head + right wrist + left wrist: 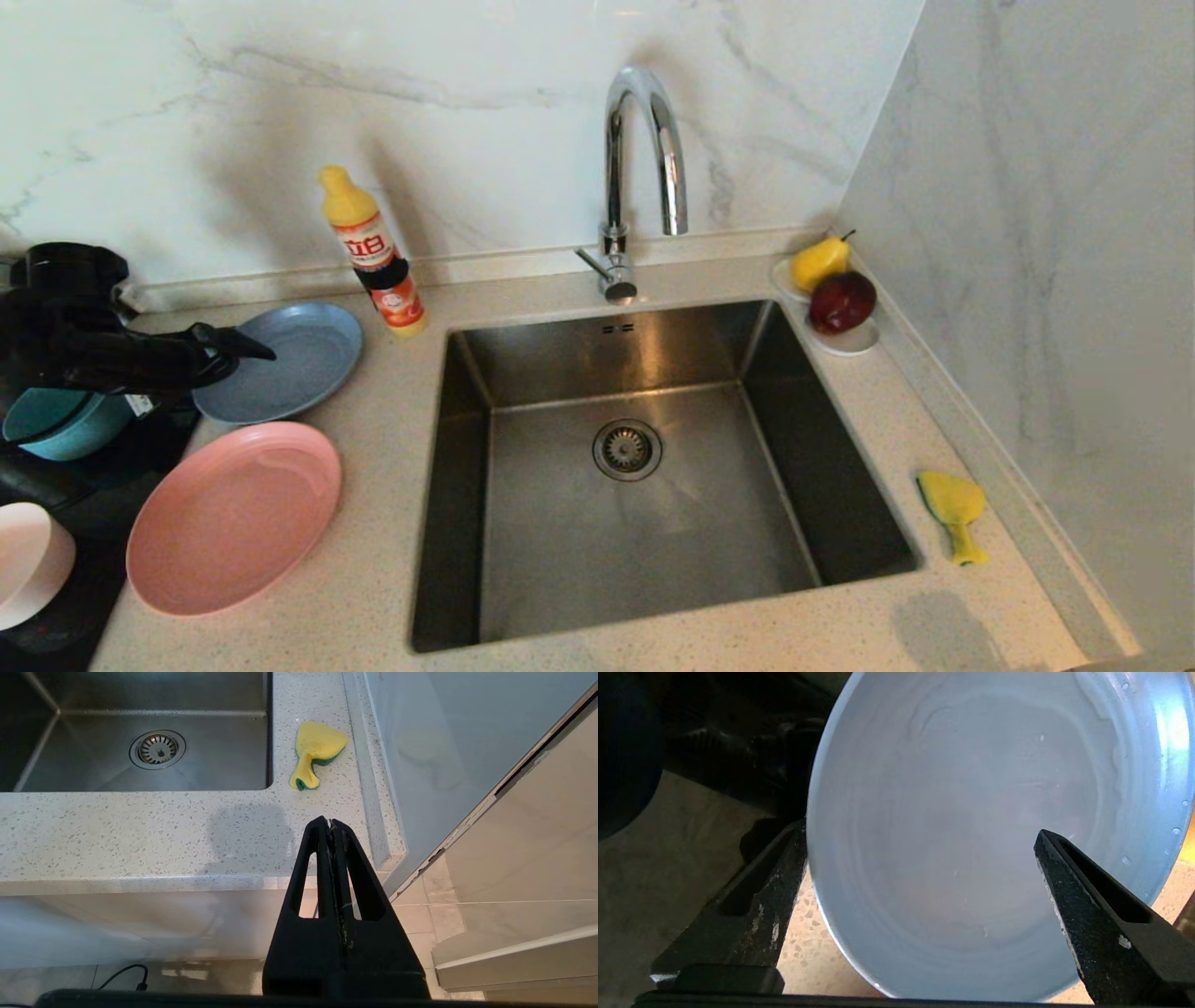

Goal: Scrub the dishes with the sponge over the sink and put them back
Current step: Place the plate on the plate

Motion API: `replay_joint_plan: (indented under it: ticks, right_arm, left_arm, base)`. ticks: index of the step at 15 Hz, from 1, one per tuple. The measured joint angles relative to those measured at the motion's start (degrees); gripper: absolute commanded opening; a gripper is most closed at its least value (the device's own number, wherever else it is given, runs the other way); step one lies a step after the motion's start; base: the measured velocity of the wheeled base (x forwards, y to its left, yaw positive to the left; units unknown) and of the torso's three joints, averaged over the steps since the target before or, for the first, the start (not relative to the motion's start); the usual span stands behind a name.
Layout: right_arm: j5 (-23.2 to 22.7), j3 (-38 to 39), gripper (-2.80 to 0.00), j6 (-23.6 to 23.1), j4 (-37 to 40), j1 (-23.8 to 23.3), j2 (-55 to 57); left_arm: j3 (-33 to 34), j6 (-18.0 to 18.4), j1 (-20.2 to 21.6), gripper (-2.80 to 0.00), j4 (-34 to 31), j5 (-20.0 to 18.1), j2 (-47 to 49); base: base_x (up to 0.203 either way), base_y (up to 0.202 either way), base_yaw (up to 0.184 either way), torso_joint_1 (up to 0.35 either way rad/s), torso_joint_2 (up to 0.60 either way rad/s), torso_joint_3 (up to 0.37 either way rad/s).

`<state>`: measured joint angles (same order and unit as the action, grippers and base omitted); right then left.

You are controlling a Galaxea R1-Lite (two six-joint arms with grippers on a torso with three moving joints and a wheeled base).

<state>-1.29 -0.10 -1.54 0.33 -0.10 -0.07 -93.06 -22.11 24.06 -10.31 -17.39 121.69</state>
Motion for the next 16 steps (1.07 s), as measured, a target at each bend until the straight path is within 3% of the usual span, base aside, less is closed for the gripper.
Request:
replay_joint_plan:
  ticks: [1, 9, 16]
  right_arm:
    - [0.03, 0.00, -2.80, 0.04, 0.02, 0.00, 0.00]
    - [0.02, 0.00, -2.80, 0.00, 0.00, 0.00, 0.00]
    - [0.06, 0.00, -2.80, -0.02, 0.02, 0.00, 0.00]
  left_arm:
    - [-0.30, -0.02, -0.06, -2.80, -0.06, -0.01, 0.21]
    - [-1.83, 0.23, -1.69, -2.80, 0.42, 5.68, 2.40]
    - [-3.58, 0.86, -2.07, -2.80, -1.56, 7.29, 2.87]
  base:
    - [0.000, 0.000, 0.000, 0.000, 0.00, 0.000]
    - [0.000, 0.000, 0.000, 0.000, 0.00, 0.000]
    - [0.000, 0.000, 0.000, 0.000, 0.00, 0.000]
